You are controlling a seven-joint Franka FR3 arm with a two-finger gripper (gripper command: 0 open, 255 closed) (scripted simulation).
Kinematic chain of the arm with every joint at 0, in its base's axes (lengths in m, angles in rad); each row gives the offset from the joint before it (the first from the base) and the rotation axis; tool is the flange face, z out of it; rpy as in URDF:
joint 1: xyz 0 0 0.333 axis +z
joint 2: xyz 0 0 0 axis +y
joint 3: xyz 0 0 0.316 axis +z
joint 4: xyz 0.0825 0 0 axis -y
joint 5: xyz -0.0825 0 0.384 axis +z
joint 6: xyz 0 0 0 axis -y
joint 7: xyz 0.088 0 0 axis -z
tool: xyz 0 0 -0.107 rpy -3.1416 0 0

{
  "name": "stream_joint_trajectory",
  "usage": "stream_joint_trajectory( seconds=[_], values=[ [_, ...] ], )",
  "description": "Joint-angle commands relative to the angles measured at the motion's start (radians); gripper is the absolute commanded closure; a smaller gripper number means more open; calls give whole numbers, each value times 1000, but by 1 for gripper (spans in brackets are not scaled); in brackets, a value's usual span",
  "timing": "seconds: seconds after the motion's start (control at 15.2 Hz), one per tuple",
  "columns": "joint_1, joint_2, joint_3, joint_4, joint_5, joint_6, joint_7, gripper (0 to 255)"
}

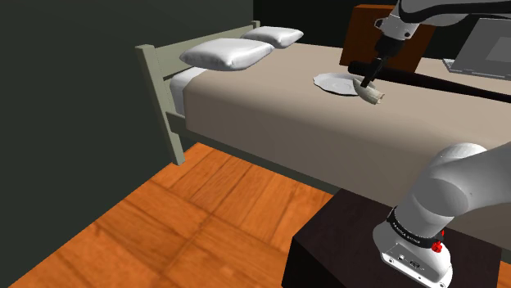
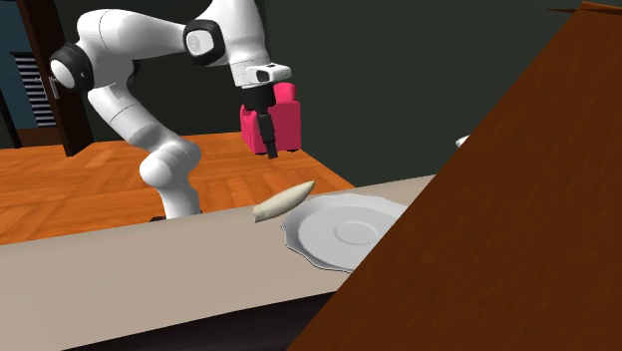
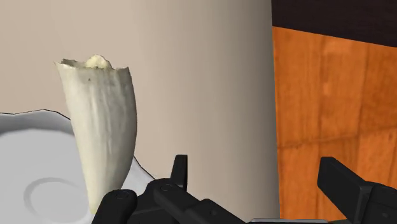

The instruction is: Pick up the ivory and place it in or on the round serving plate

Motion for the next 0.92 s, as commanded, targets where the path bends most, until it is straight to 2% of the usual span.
stream_joint_trajectory(
  seconds=[0.0, 0.33, 0.66, 0.86],
  values=[
    [0, 33, -57, 27, -4, 18, -60, 0],
    [23, 145, -206, 123, 19, 58, -211, 0],
    [72, 282, -368, 242, 91, 81, -371, 0],
    [75, 290, -373, 208, 95, 121, -374, 0]
  ],
)
